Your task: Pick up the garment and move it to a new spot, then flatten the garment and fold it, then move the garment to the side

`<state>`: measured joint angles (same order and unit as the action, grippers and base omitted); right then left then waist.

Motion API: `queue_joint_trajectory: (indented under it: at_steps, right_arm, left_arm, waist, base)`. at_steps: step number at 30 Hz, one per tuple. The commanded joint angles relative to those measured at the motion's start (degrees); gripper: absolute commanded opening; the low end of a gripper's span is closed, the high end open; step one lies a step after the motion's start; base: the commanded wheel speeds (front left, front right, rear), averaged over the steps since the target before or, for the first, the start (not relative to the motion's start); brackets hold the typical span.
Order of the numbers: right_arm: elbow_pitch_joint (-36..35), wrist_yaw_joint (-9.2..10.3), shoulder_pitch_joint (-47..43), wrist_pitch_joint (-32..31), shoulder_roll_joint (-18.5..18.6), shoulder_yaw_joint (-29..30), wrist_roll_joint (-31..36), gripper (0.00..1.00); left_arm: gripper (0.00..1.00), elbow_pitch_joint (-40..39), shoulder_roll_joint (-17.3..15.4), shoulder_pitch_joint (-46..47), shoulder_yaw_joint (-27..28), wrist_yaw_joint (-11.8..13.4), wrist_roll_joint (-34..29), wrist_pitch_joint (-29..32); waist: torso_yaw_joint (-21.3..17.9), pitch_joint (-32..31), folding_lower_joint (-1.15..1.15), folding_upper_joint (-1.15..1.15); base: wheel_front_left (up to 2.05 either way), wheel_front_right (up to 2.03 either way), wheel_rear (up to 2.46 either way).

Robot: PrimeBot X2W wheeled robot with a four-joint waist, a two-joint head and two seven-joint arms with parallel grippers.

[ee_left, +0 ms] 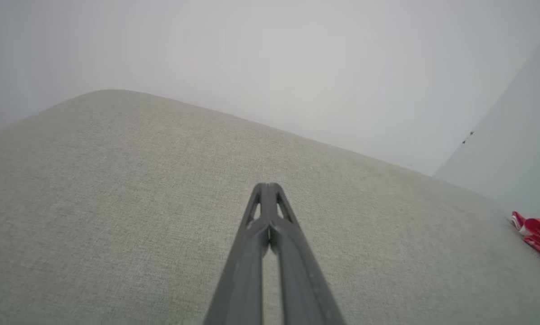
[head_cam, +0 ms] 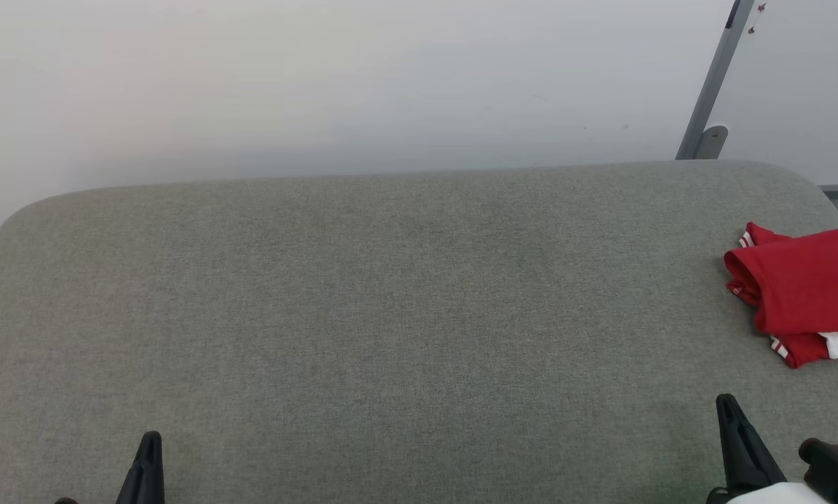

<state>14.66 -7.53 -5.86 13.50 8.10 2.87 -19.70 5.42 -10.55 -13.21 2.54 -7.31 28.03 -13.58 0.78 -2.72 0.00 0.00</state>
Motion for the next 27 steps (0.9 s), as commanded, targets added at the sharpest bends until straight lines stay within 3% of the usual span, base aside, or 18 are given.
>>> queue_joint_trajectory:
  at_steps: [1, 27]
  right_arm:
    - [-0.9, 0.00, 1.5, -0.6, 0.2, 0.4, -2.3, 0.00]
    - [-1.0, 0.02, 5.1, -7.0, -1.6, 1.4, -25.5, 0.00]
  left_arm:
    - [0.00, -0.5, -0.2, 1.5, 0.4, 0.0, 2.0, 0.5]
    - [0.00, 2.5, 2.0, 7.6, 1.2, -0.1, 22.8, 6.6]
  waist:
    - [0.0, 0.0, 0.00, 0.00]
    - [-0.2, 0.7, 0.00, 0.00]
  base:
    - [0.00, 0.00, 0.00]
    - [0.00, 0.00, 0.00]
